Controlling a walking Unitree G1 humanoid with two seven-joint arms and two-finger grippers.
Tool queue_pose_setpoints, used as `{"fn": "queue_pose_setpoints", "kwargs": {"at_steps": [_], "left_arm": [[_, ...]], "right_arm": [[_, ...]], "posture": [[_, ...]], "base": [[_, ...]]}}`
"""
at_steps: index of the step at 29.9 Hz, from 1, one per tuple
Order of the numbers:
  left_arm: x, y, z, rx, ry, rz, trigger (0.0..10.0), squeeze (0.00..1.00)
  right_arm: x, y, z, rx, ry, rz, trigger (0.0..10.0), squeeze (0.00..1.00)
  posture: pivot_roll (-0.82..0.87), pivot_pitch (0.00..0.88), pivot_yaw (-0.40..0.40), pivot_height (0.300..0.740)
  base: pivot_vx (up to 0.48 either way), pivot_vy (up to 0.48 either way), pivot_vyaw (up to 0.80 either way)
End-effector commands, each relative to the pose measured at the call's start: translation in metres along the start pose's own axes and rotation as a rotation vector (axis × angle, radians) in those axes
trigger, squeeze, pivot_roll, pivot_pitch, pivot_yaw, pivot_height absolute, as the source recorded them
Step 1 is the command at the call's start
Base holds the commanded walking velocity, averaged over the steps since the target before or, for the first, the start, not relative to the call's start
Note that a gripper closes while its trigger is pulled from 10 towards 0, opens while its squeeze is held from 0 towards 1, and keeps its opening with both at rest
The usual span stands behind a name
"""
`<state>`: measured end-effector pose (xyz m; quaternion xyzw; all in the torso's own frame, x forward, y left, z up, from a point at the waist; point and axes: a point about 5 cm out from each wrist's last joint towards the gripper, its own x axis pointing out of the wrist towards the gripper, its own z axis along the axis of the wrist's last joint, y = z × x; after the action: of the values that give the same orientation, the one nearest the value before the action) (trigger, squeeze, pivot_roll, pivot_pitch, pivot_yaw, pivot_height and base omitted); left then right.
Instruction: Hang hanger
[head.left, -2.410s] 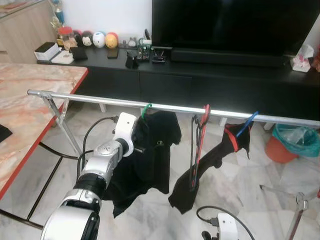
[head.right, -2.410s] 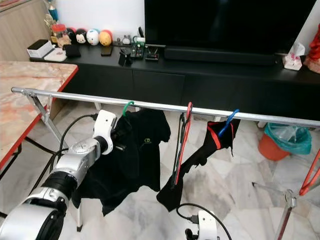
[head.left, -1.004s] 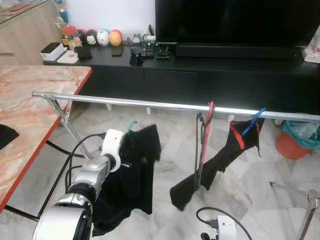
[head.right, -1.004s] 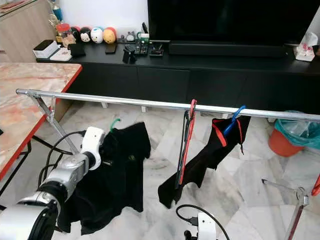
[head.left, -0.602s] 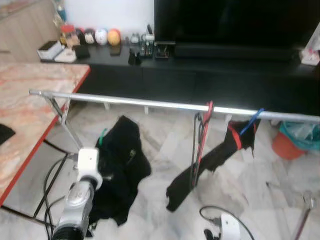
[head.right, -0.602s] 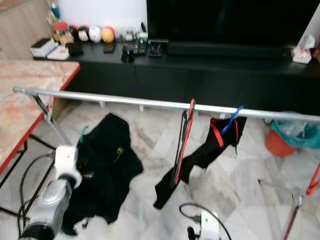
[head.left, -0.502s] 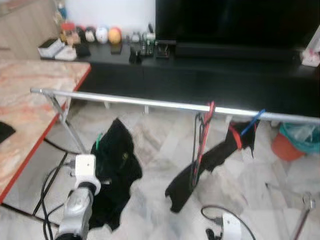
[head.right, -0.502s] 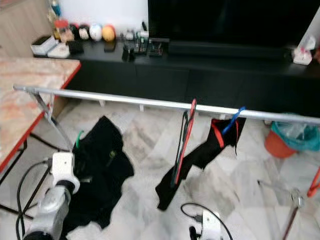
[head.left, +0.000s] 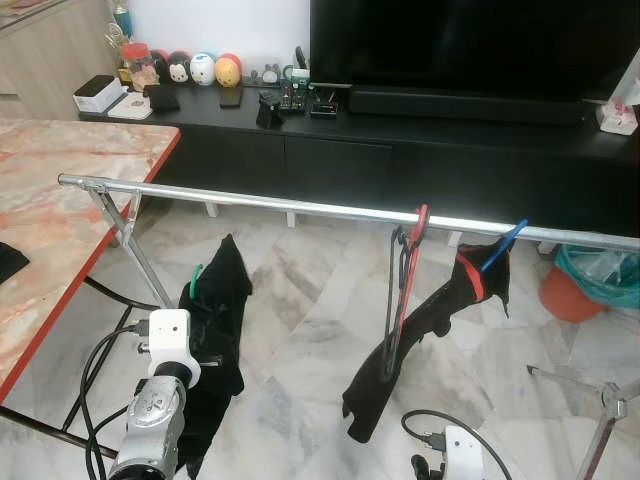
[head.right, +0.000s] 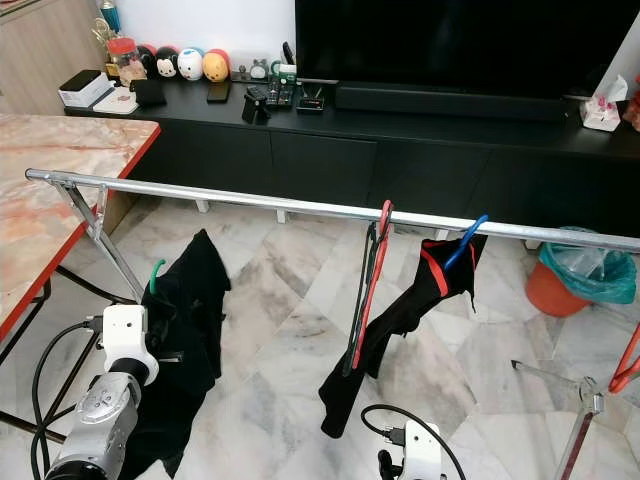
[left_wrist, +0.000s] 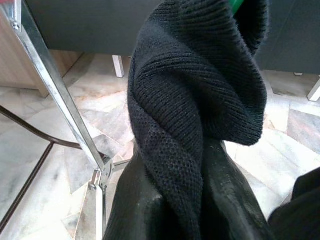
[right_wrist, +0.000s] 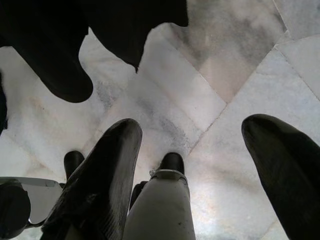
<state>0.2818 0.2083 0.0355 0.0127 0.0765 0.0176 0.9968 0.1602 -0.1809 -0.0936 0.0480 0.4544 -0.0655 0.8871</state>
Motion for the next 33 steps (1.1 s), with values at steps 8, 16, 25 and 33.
{"fn": "queue_pose_setpoints", "kwargs": {"at_steps": [8,16,25,33], "left_arm": [[0.004,0.0,0.015,0.015,-0.075,-0.003,10.0,0.0],[0.012,-0.018,0.04,0.048,-0.166,-0.01,10.0,0.0],[0.013,-0.02,0.039,0.035,-0.161,-0.016,10.0,0.0],[0.011,-0.018,0.041,0.039,-0.163,0.0,10.0,0.0]], "right_arm": [[0.0,-0.001,0.001,0.011,-0.005,-0.009,10.0,0.0],[-0.001,-0.004,0.0,0.002,-0.01,-0.022,10.0,0.0],[0.0,-0.004,0.0,0.004,-0.011,-0.021,10.0,0.0],[0.0,-0.003,0.002,0.0,-0.014,-0.015,10.0,0.0]], "posture": [[0.03,0.0,-0.016,0.728],[0.02,0.0,-0.027,0.728],[0.02,0.0,-0.027,0.728],[0.02,0.0,-0.029,0.728]], "base": [[0.0,0.0,0.0],[0.0,-0.06,-0.38],[0.0,-0.213,-0.76],[0.0,0.0,-0.73]]}}
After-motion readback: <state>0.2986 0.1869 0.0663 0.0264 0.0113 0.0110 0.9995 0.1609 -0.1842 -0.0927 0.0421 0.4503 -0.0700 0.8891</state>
